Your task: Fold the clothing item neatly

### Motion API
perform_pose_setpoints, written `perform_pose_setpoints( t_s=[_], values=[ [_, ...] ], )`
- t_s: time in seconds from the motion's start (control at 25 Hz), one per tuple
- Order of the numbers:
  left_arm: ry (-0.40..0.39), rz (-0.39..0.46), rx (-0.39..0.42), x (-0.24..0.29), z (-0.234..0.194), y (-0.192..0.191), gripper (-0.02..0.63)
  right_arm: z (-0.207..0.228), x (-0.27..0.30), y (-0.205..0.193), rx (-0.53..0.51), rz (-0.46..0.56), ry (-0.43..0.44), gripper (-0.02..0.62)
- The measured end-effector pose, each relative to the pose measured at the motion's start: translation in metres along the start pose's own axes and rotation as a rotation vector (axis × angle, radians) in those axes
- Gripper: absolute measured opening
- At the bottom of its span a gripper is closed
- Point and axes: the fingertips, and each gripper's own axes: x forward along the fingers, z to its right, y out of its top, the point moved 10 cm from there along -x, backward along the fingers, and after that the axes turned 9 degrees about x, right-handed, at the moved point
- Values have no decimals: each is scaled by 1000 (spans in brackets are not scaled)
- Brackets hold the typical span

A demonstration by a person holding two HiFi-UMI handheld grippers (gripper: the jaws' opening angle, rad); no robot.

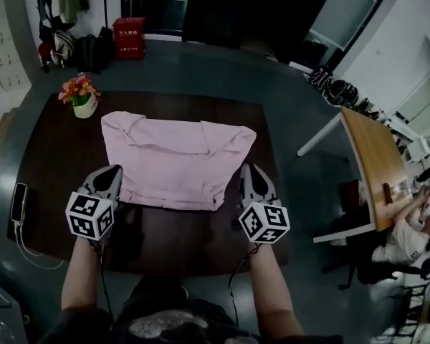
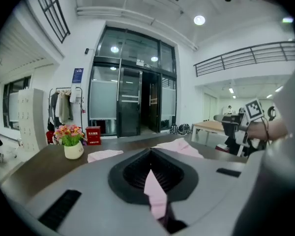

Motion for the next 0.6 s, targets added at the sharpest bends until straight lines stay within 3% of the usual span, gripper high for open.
perform_pose_setpoints(
  t_s=[0.32,0.6],
  values=[
    [-87,118,-26,-117,138,4,11,-46,-130,-17,19,9,100,-6],
    [-147,192,-62,-169,189,10,11,-76,-197,-23,-34,45,118,-6]
  ],
)
